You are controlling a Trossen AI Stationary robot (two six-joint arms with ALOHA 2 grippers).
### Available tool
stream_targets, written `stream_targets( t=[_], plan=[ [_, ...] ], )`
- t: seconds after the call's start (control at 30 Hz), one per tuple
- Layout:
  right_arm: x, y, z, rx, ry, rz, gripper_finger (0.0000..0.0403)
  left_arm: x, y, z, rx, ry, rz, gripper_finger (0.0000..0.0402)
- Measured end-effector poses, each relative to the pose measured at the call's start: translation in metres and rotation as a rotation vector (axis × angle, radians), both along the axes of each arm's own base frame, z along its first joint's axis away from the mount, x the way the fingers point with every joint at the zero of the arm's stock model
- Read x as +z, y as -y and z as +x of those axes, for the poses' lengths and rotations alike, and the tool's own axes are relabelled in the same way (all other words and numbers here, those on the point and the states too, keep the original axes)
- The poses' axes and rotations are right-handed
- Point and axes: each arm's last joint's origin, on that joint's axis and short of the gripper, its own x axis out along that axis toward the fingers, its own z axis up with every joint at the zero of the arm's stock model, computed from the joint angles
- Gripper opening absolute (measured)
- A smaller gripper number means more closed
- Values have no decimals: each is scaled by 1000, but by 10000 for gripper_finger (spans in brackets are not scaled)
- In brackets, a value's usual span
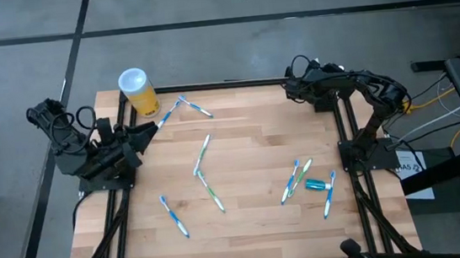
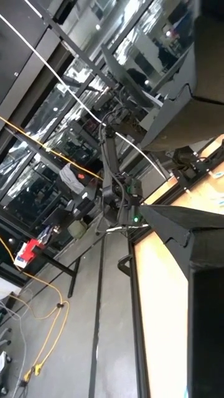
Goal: Pick & Place toothbrushing station
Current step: Put the blue mouthwash into the mesh organizer
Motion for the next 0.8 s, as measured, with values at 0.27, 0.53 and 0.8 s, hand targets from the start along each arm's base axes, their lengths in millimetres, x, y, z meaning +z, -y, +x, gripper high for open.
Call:
stream_targets(
  t=[0.27,0.53,0.8],
  plan=[
    [0,0,0,1,-5,1,93,-2,-2,-2,-22,2,-20,147],
    [0,-4,4,26,-9,1,93,-9,-3,-3,-50,4,-70,147],
    [2,-29,28,162,6,-12,93,-12,-3,-3,-69,1,-93,147]
  ],
)
